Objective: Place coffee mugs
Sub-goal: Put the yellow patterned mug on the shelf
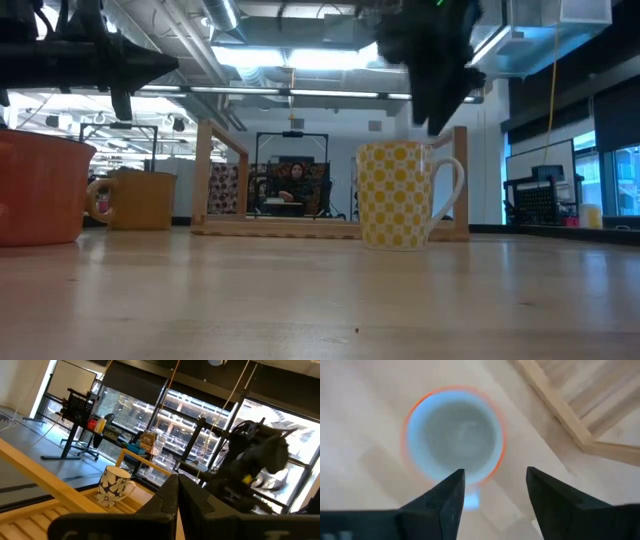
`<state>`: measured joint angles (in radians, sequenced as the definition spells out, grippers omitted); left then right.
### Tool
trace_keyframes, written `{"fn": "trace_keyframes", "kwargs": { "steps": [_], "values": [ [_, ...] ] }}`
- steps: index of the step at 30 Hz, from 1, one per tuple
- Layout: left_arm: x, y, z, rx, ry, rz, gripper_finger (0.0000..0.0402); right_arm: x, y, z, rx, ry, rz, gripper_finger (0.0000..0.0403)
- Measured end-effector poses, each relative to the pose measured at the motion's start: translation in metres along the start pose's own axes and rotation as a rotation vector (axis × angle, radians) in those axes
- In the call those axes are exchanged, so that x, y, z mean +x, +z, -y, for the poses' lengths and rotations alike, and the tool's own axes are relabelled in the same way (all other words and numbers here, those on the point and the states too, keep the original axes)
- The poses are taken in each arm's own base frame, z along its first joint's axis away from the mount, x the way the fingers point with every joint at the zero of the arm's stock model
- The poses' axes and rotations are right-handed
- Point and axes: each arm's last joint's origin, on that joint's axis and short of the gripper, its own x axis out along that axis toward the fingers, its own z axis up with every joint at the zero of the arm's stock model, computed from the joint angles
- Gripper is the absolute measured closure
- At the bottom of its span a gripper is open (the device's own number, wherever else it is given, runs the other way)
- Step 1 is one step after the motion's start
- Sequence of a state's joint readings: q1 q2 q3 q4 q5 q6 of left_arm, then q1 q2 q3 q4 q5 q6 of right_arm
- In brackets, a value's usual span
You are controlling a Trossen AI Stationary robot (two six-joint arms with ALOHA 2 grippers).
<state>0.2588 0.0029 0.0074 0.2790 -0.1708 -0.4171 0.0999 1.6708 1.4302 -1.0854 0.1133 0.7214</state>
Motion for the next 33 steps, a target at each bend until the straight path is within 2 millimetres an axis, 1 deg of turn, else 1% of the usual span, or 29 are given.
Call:
{"fn": "trace_keyframes", "kwargs": {
  "steps": [3,5,7,11,15,18,21,24,26,30,33],
  "values": [
    [0.0,0.0,0.0,0.0,0.0,-0.002,0.0398,-0.016,-0.021,-0.007,-0.112,0.006,0.073,0.0195],
    [0.0,0.0,0.0,0.001,-0.004,-0.004,0.0398,-0.02,-0.036,-0.011,-0.156,0.016,0.144,0.0195],
    [0.0,0.0,0.0,0.001,-0.009,-0.006,0.0398,-0.02,-0.052,-0.011,-0.145,0.04,0.196,0.0198],
    [0.0,-0.002,0.001,0.002,-0.046,-0.034,0.0398,-0.004,-0.079,-0.003,-0.073,0.172,0.301,0.0209],
    [0.0,-0.005,0.001,0.005,-0.082,-0.079,0.0398,0.014,-0.108,0.01,-0.009,0.208,0.438,0.0222],
    [0.0,-0.005,0.001,0.011,-0.077,-0.08,0.0398,0.028,-0.124,0.013,-0.034,0.231,0.474,0.0229],
    [0.0,-0.005,0.001,0.012,-0.062,-0.075,0.0398,0.042,-0.136,0.017,-0.046,0.229,0.413,0.023],
    [0.0,-0.005,0.001,-0.002,-0.069,-0.083,0.0398,0.051,-0.139,0.019,-0.023,0.215,0.407,0.023],
    [0.0,-0.006,0.001,-0.017,-0.084,-0.091,0.0398,0.055,-0.143,0.019,-0.048,0.196,0.45,0.023],
    [0.0,-0.006,0.001,-0.02,-0.089,-0.094,0.0398,0.061,-0.15,0.018,-0.11,0.15,0.598,0.023],
    [0.0,-0.007,0.0,-0.018,-0.076,-0.106,0.0398,0.07,-0.154,0.02,-0.138,0.169,0.64,0.023]
  ]
}}
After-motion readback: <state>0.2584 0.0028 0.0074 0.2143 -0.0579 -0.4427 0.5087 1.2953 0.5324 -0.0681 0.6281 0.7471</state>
